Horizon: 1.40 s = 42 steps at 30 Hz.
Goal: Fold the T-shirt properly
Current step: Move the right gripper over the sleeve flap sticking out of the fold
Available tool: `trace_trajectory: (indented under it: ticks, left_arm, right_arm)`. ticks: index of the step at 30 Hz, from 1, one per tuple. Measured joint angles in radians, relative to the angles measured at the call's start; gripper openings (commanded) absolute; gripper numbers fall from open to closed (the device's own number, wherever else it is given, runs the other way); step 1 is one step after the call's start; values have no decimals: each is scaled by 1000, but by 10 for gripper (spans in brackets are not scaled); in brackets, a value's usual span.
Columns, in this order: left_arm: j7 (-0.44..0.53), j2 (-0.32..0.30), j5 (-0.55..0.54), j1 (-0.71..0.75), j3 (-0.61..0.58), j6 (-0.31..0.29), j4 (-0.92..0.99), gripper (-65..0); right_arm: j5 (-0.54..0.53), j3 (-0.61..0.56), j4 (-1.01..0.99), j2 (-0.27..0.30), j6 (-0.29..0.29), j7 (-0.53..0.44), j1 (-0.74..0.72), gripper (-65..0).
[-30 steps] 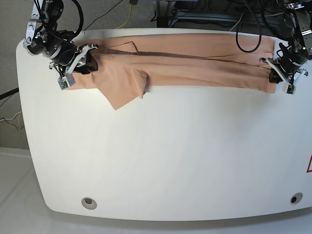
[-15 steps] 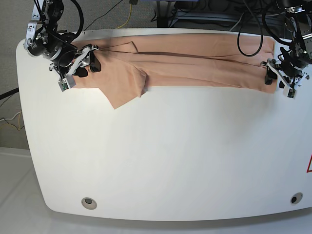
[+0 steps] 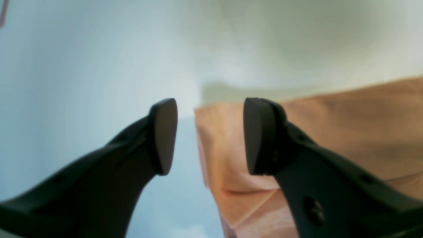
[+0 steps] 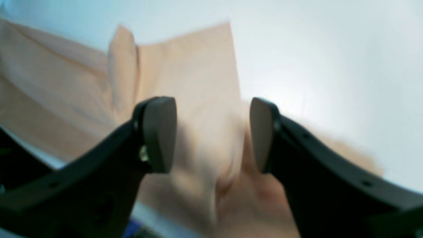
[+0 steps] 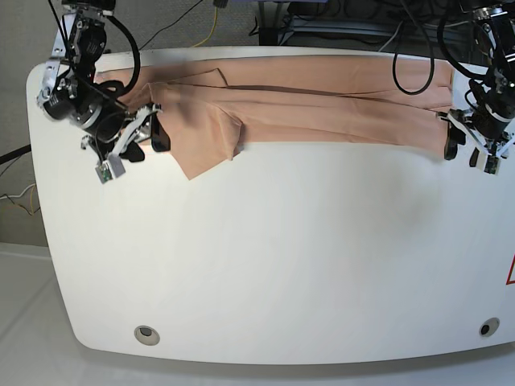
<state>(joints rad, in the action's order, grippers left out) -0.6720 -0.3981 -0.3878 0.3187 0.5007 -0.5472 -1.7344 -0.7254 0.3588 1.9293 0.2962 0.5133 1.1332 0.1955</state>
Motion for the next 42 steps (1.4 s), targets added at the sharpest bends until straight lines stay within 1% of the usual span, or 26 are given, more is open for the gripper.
trace_trajectory:
  ticks: [4, 8, 9, 11, 15, 19, 21, 23, 25, 27, 29, 30, 31, 33, 35, 37, 39, 42]
  left_arm:
    - [5, -5, 2, -1, 5, -3, -6, -296]
    - [-16, -5, 2, 9, -19, -24, -8, -309]
    - [-16, 1, -2, 12, -24, -38, -8, -314]
    - [-16, 13, -4, 14, -29, -45, -6, -319]
    - [-16, 19, -11, 14, -32, -45, -4, -309]
    - [-16, 17, -11, 10, -27, -27, -4, -304]
    - [-16, 16, -16, 9, -26, -25, -4, -305]
    - [-16, 18, -18, 8, -26, -26, -4, -315]
    - [-16, 22, -18, 9, -26, -26, -4, -385]
    - [-17, 26, -17, 8, -26, -27, -1, -457]
    - [-21, 29, -17, 5, -26, -30, 1, -545]
    - [-20, 32, -17, 2, -27, -31, 2, -577]
    - [-21, 32, -18, 0, -28, -31, 2, -608]
    - [-20, 35, -18, -5, -29, -38, 3, -608]
    - [-20, 34, -19, -6, -29, -37, 3, -565]
    - [-22, 31, -18, -2, -29, -43, 3, -506]
    - [-34, 26, -19, 2, -28, -50, 3, -398]
    - [-35, 26, -20, 5, -24, -47, 3, -353]
  right_arm:
    - [-4, -3, -16, 0, 1, -6, -45, -296]
    - [4, -14, -56, -14, 1, 13, -72, -305]
    - [11, -18, -69, -19, 0, 15, -79, -307]
    - [15, -20, -88, -25, 0, 15, -94, -312]
    - [12, -21, -119, -33, 1, 7, -123, -321]
    - [27, -27, -181, -54, 3, 21, -181, -323]
    - [29, -37, -209, -64, 4, 20, -200, -334]
    - [28, -40, -223, -71, 6, 18, -212, -360]
    - [23, -43, -241, -76, 11, 13, -217, -489]
    - [32, -42, -258, -84, 11, 11, -214, -561]
    - [43, -37, -272, -96, 9, 1, -203, -626]
    - [47, -38, -283, -100, 11, 2, -197, -650]
    - [46, -39, -288, -102, 11, 5, -192, -650]
    - [49, -41, -304, -107, 12, 3, -188, -650]
    - [48, -42, -325, -110, 17, -5, -191, -650]
    - [48, -40, -352, -117, 23, -28, -197, -650]
    - [49, -38, -374, -121, 22, -44, -199, -650]
    - [48, -35, -396, -123, 23, -45, -194, -650]
